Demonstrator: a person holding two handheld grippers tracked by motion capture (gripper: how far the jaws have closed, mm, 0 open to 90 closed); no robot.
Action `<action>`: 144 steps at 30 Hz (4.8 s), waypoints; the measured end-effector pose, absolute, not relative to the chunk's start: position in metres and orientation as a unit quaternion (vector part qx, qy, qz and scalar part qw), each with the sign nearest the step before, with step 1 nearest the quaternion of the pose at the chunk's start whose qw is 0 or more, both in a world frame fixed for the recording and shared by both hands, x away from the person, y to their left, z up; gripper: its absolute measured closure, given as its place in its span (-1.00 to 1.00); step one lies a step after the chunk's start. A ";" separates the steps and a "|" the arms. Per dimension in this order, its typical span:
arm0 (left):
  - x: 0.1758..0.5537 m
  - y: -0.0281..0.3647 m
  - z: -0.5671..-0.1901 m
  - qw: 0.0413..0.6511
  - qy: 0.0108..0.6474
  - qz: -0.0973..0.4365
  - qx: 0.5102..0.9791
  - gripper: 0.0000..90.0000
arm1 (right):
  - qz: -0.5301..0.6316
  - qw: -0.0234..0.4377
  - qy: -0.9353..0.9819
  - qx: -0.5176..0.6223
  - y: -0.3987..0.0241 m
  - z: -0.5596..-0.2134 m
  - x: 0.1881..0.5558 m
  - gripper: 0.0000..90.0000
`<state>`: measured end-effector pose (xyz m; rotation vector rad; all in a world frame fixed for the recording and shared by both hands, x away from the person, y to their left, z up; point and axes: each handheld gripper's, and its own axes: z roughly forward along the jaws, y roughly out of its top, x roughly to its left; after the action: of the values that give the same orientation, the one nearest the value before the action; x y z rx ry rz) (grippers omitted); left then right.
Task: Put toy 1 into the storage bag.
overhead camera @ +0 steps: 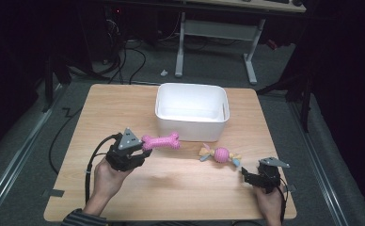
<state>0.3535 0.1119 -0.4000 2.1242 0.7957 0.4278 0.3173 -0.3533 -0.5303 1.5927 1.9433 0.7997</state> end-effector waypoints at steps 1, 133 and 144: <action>0.355 0.112 -0.398 0.406 0.314 0.170 0.841 0.45 | 0.294 0.250 0.714 0.585 -0.353 -0.530 0.317 -0.57; 0.482 0.033 -0.352 0.406 0.291 0.121 0.858 -0.01 | 0.296 0.247 0.716 0.582 -0.353 -0.530 0.317 -0.57; 0.462 0.066 -0.351 0.426 0.316 0.136 0.837 -0.15 | 0.295 0.247 0.716 0.582 -0.353 -0.530 0.317 -0.57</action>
<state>0.4621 0.0655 -0.3506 2.0910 0.7910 0.3403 0.3171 -0.3532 -0.5302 1.5880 1.9523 0.8055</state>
